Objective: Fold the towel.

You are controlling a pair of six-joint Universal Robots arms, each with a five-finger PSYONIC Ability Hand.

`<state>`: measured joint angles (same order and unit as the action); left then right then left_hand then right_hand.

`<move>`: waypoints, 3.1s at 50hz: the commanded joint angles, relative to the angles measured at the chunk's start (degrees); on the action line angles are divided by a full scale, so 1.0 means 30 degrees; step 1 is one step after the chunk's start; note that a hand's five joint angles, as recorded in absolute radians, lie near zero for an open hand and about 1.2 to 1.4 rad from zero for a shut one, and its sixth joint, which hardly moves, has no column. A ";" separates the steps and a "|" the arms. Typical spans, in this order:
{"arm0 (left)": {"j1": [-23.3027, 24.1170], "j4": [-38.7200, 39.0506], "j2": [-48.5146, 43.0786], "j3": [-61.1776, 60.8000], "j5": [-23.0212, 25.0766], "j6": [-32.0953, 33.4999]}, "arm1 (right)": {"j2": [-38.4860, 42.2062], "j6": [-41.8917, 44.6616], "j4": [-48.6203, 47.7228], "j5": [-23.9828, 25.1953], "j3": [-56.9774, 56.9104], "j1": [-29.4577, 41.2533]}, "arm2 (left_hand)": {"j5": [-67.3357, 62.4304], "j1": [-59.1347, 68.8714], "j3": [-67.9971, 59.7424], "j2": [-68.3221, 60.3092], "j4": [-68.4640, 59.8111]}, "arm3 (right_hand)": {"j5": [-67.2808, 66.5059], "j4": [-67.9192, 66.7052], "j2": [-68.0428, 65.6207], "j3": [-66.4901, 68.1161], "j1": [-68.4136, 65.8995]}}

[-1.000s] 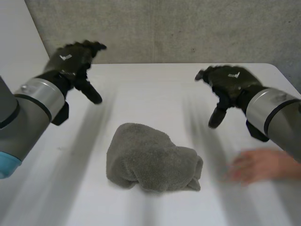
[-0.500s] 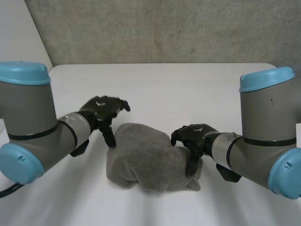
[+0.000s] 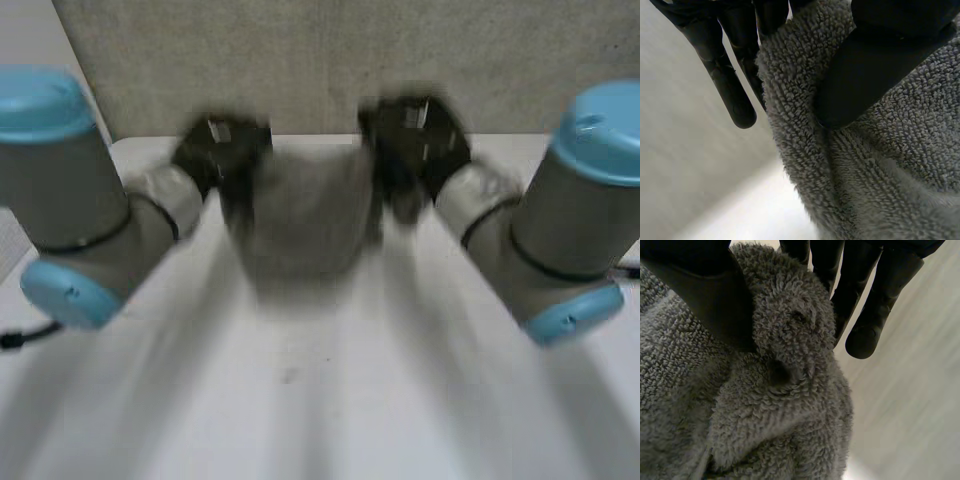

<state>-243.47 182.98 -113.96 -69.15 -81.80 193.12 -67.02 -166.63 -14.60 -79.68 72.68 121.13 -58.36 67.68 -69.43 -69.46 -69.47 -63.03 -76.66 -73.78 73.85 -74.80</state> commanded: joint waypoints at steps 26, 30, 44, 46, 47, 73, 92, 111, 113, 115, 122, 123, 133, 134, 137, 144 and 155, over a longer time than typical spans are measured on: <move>0.0765 0.3754 0.0455 -1.1339 -0.0507 -0.3466 | 0.1511 0.1284 0.0356 -0.0245 0.6184 -0.0327 | -0.3881 0.4107 -0.3524 -0.3512 -0.3511 | -0.2323 -0.1112 -0.2072 0.2049 -0.1735; 0.1352 0.3637 0.1332 -1.2365 -0.0536 -0.3378 | 0.0605 0.1489 0.1552 -0.0245 0.6593 -0.0356 | -0.3881 0.4107 -0.3524 -0.3512 -0.3511 | -0.2323 -0.1112 -0.2072 0.2049 -0.1735; 0.2320 0.1528 0.3445 -1.2808 -0.0653 -0.2879 | -0.1708 0.1871 0.7211 -0.0070 0.6010 -0.0356 | 1.6241 -1.6014 1.6597 1.6610 1.6611 | 1.6721 1.7932 1.6972 -1.6995 1.7309; 0.2116 0.1351 0.3882 -1.2691 -0.0712 -0.2267 | -0.2118 0.1841 0.7240 -0.0069 0.5805 -0.0414 | 1.6409 -1.6183 1.6766 1.6778 1.6779 | 1.6721 1.7932 1.6972 -1.6995 1.7309; 0.2115 0.1352 0.3884 -1.2691 -0.0712 -0.2264 | -0.2122 0.1841 0.7241 -0.0069 0.5803 -0.0415 | 1.6409 -1.6183 1.6766 1.6778 1.6779 | 1.6721 1.7932 1.6972 -1.6995 1.7309; 0.0006 -0.1549 0.0867 -0.5836 -0.0595 -0.1737 | 0.6395 -0.1470 1.4618 0.0985 -1.0007 -0.0649 | 1.6241 -1.6014 1.6597 1.6610 1.6611 | 1.5039 1.6250 1.5290 -1.5313 1.5627; -0.0344 -0.4537 -0.2445 -0.3635 -0.1121 -0.1795 | 1.1001 -0.1323 1.5502 0.1161 -1.2742 -0.0679 | 1.8205 -1.7978 1.8561 1.8573 1.8575 | 1.7395 1.8605 1.7646 -1.7669 1.7983; -0.1488 -0.4449 -0.1214 -0.6890 -0.1415 -0.1561 | 1.1179 -0.0561 1.5620 0.1337 -1.1980 -0.0561 | 1.7475 -1.7248 1.7831 1.7843 1.7845 | 0.4106 0.5316 0.4357 -0.4379 0.4694; -0.1518 -0.4420 -0.1243 -0.6920 -0.1415 -0.1561 | 1.0975 0.0197 1.5590 0.1279 -1.1717 -0.0474 | 1.6746 -1.6519 1.7102 1.7114 1.7116 | 0.0030 0.1241 0.0281 -0.0304 0.0619; -0.1576 -0.4391 -0.1359 -0.6978 -0.1386 -0.1561 | 1.0887 0.0490 1.5590 0.1249 -1.1716 -0.0444 | 1.5183 -1.4956 1.5539 1.5551 1.5553 | -0.2300 -0.1089 -0.2048 0.2026 -0.1711; -0.1605 -0.3865 -0.1477 -0.7212 -0.1356 -0.1532 | 1.0212 0.1109 1.5502 0.1278 -1.1716 -0.0415 | 0.7685 -0.7458 0.8041 0.8053 0.8055 | -0.2323 -0.1112 -0.2072 0.2049 -0.1735; -0.1605 -0.3602 -0.1477 -0.7242 -0.1385 -0.1503 | 1.0038 0.1196 1.5473 0.1191 -1.1716 -0.0415 | 0.5109 -0.4882 0.5465 0.5478 0.5479 | -0.2323 -0.1112 -0.2072 0.2049 -0.1735; -0.1605 -0.2926 -0.1419 -0.7154 -0.1386 -0.0242 | 0.9187 0.1255 1.4975 0.1073 -1.2156 -0.0415 | -0.3881 0.4107 -0.3524 -0.3512 -0.3511 | -0.2323 -0.1112 -0.2072 0.2049 -0.1735; -0.1605 -0.2694 -0.1332 -0.6951 -0.1386 0.0019 | 0.9042 0.1255 1.4482 0.1015 -1.2214 -0.0415 | -0.3881 0.4107 -0.3524 -0.3512 -0.3511 | -0.2323 -0.1112 -0.2072 0.2049 -0.1735; -0.1605 -0.1701 -0.1010 -0.6047 -0.1386 0.0372 | 0.8632 0.1371 1.2991 0.0985 -1.2243 -0.0444 | -0.3881 0.4107 -0.3524 -0.3512 -0.3511 | -0.2323 -0.1112 -0.2072 0.2049 -0.1735; -0.1780 0.1751 0.0218 -0.2096 -0.2377 -0.0065 | 0.7083 0.1607 0.5685 0.0695 -1.2655 -0.0677 | -0.3881 0.4107 -0.3524 -0.3512 -0.3511 | -0.2323 -0.1112 -0.2072 0.2049 -0.1735; -0.2338 0.8031 0.2126 -0.1002 -0.5136 -0.4520 | 0.1776 0.1400 -0.6236 -0.0923 -0.4520 -0.1616 | -0.3881 0.4107 -0.3524 -0.3512 -0.3511 | -0.2323 -0.1112 -0.2072 0.2049 -0.1735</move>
<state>-250.00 201.88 -109.14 -70.81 -95.20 186.31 -55.66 -162.64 -21.65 -82.82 46.15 117.10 -58.64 67.96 -69.61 -69.72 -69.71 -64.80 -76.64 -74.27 75.76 -75.31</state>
